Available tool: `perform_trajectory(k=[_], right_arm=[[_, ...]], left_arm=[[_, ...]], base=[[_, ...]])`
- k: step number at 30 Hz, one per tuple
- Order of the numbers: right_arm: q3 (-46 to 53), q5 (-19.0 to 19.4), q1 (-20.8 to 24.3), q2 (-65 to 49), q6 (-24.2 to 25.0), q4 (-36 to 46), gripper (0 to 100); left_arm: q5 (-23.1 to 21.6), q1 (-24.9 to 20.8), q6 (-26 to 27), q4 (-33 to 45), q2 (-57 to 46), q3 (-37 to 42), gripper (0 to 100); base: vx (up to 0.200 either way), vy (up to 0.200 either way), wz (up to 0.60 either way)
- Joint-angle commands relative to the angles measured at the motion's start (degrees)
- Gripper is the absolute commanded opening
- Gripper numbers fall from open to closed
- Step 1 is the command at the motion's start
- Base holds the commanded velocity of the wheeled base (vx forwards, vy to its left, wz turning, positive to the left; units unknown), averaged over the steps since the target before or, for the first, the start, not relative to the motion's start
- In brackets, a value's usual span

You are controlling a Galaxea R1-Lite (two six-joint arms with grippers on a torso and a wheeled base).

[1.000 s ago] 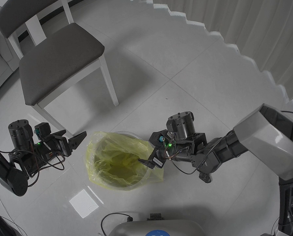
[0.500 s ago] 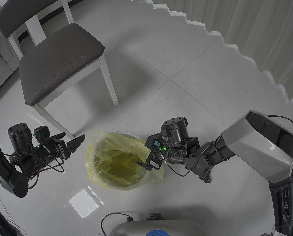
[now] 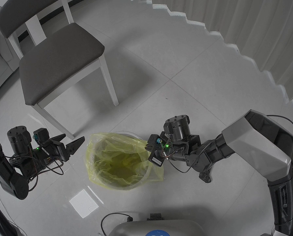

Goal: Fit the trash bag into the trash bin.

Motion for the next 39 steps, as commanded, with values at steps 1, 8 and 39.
perform_trajectory(k=[1,8,39], right_arm=[[-0.42,0.03,-0.81,-0.08,0.1,-0.01,0],[-3.06,0.03,-1.87,0.53,0.28,0.25,0],[-15.1,0.21,-3.98,6.95,2.92,2.8,0]], left_arm=[[-1.75,1.58,-0.02,-0.44,-0.06,1.27,100],[-6.49,4.13,-0.2,-6.94,2.05,4.52,100],[-10.89,5.27,0.51,-14.15,26.66,-4.97,100]], base=[[0.0,0.0,0.0],[0.0,0.0,0.0],[0.0,0.0,0.0]])
